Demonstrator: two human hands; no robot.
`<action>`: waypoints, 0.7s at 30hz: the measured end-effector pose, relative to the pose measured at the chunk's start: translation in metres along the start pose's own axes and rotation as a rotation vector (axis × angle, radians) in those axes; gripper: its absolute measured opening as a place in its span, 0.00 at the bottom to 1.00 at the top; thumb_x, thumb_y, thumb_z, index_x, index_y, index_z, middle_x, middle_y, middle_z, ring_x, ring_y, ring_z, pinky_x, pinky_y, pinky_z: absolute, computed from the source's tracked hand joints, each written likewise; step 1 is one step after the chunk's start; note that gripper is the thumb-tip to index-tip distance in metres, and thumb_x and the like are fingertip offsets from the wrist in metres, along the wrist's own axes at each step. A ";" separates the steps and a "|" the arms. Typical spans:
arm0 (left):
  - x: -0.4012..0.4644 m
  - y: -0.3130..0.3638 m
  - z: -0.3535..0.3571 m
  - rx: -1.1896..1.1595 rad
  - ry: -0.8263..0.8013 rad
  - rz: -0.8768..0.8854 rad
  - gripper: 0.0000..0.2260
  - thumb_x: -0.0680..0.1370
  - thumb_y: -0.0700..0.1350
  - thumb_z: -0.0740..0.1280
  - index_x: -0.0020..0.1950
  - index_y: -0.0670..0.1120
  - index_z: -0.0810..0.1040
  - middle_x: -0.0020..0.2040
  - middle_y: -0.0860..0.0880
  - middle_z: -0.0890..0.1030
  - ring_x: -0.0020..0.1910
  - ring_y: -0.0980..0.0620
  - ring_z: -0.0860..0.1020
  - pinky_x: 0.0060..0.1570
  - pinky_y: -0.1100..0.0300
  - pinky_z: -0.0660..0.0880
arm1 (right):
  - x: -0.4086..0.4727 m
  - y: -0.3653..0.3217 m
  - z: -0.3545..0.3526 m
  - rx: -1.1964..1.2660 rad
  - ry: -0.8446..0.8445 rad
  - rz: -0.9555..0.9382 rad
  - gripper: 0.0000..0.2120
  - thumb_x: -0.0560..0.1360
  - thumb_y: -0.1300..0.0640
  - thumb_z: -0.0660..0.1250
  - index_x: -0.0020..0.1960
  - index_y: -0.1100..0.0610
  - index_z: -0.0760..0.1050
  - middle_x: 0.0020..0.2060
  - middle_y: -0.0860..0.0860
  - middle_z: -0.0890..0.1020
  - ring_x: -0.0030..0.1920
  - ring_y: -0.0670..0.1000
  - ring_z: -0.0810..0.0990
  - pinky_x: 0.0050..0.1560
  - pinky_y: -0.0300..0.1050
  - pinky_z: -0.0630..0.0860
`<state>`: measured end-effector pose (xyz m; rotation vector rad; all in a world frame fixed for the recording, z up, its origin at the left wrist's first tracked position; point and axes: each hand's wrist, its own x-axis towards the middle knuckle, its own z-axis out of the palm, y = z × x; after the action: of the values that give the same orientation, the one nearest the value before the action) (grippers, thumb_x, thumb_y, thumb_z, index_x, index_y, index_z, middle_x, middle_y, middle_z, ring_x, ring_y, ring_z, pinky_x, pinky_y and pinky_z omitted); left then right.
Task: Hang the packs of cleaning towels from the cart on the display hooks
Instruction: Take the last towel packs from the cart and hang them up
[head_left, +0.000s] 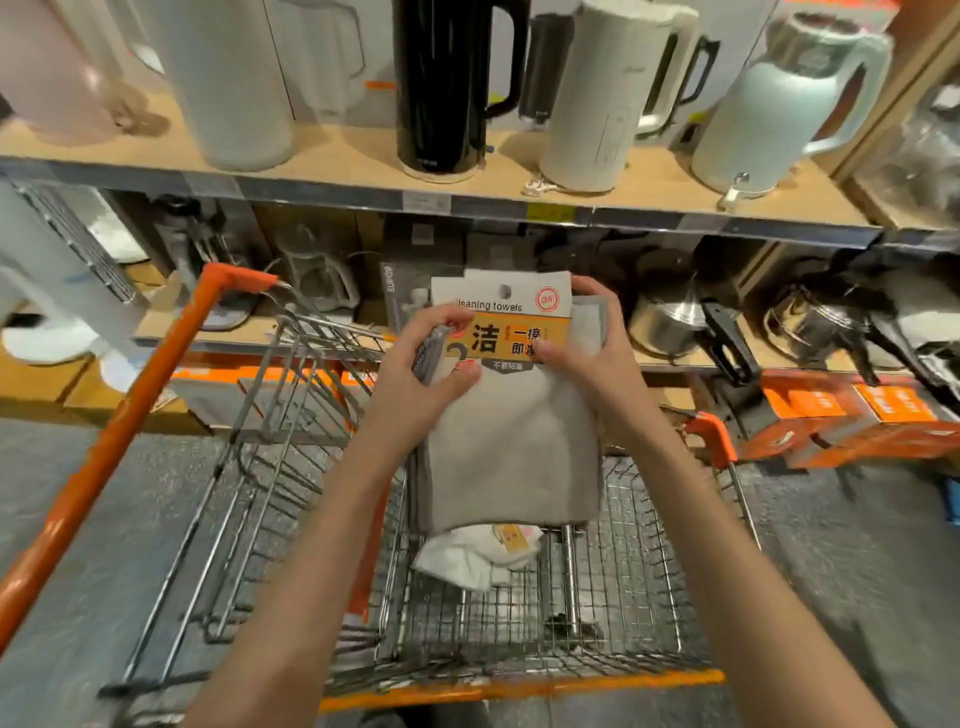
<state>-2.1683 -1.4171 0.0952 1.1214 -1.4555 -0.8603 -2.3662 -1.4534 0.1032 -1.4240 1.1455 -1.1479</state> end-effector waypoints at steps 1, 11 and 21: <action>-0.003 -0.013 0.003 0.010 -0.001 -0.026 0.21 0.73 0.36 0.72 0.57 0.59 0.74 0.55 0.67 0.76 0.56 0.64 0.75 0.54 0.73 0.69 | 0.000 0.015 0.001 -0.001 0.001 0.037 0.30 0.69 0.59 0.74 0.62 0.37 0.64 0.61 0.49 0.76 0.56 0.49 0.80 0.50 0.46 0.81; -0.054 -0.133 0.012 0.120 -0.035 -0.265 0.23 0.74 0.36 0.71 0.57 0.63 0.74 0.59 0.55 0.76 0.62 0.54 0.72 0.60 0.66 0.67 | -0.029 0.180 0.006 -0.034 -0.026 0.363 0.29 0.71 0.55 0.73 0.65 0.40 0.63 0.60 0.48 0.74 0.56 0.42 0.78 0.48 0.38 0.79; -0.076 -0.218 0.021 0.219 0.057 -0.295 0.18 0.72 0.33 0.70 0.59 0.48 0.74 0.58 0.54 0.76 0.61 0.43 0.74 0.63 0.48 0.70 | -0.064 0.368 0.005 -0.107 0.096 0.710 0.16 0.72 0.65 0.70 0.55 0.53 0.71 0.47 0.50 0.79 0.52 0.51 0.77 0.56 0.45 0.74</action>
<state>-2.1472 -1.4113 -0.1356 1.5409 -1.3809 -0.8773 -2.4063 -1.4329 -0.2674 -0.9086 1.6233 -0.6551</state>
